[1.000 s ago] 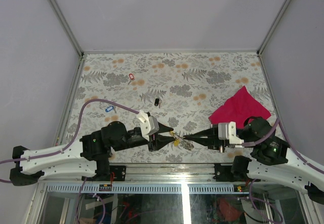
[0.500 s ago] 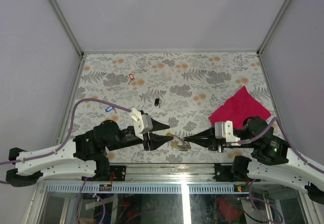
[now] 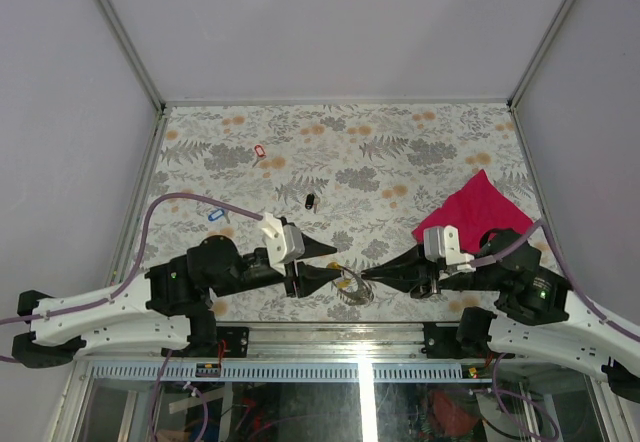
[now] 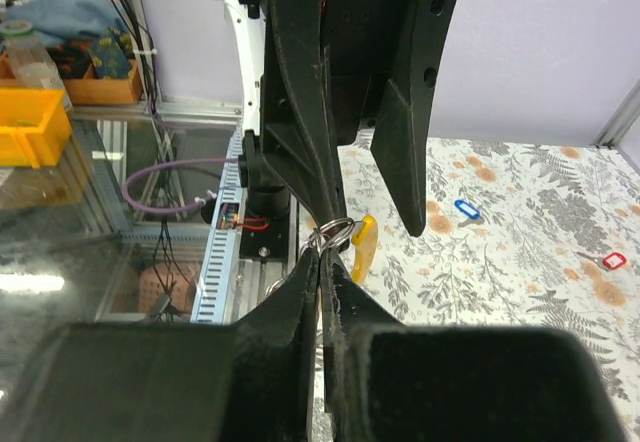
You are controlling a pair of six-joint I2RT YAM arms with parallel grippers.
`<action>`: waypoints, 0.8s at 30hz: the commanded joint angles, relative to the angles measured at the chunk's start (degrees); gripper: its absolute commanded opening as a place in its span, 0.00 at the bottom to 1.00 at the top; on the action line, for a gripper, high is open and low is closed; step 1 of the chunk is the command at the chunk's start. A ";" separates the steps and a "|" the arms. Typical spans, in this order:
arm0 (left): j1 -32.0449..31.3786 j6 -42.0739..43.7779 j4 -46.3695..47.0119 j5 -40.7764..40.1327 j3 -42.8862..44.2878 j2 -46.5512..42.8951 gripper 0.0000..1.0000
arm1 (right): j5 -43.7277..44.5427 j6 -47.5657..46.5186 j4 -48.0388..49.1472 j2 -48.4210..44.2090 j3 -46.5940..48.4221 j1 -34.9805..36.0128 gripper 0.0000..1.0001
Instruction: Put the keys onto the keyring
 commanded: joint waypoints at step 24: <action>0.11 1.14 1.72 -2.15 1.77 -3.54 0.36 | 4.81 13.84 19.60 -1.19 -5.56 0.27 0.00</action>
